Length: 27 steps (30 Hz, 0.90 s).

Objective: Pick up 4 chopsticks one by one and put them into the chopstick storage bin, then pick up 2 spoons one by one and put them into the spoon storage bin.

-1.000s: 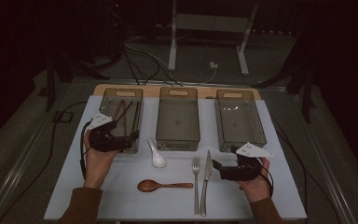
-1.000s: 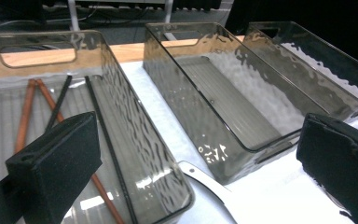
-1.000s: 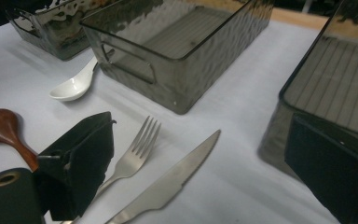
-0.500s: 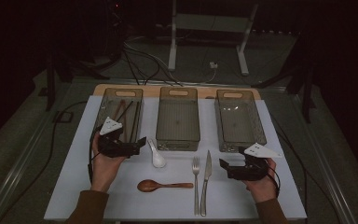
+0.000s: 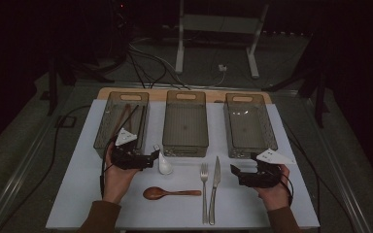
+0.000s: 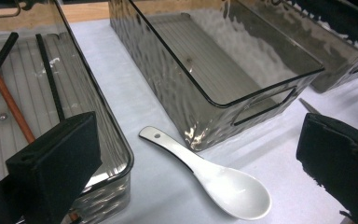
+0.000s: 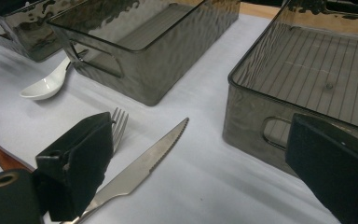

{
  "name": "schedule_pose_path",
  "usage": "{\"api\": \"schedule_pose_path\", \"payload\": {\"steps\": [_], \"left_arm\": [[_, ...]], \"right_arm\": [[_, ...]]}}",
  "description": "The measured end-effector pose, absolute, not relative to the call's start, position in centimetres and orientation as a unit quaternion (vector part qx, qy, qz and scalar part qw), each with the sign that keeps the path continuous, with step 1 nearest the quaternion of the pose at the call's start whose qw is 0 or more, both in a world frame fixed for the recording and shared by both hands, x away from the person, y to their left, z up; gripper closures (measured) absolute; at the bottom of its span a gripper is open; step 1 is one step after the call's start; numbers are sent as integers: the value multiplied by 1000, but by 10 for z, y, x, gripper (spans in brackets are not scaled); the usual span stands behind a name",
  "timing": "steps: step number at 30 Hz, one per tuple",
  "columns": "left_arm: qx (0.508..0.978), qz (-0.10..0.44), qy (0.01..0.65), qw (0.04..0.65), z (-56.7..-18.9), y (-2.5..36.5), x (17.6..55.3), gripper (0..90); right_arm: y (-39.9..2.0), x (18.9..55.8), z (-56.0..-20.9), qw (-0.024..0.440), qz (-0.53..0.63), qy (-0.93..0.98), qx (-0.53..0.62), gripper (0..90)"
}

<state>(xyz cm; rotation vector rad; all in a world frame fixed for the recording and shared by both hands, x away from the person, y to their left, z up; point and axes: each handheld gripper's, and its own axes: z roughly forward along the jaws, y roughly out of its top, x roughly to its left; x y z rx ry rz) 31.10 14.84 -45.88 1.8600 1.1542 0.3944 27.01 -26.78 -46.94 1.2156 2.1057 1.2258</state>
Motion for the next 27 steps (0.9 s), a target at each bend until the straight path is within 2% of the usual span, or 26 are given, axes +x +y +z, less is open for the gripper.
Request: {"api": "schedule_pose_path", "payload": {"steps": [27], "left_arm": [[766,136,451,438,-472,121,309,8]], "right_arm": [[-269,269,-471,208,436,756,442,77]]}}
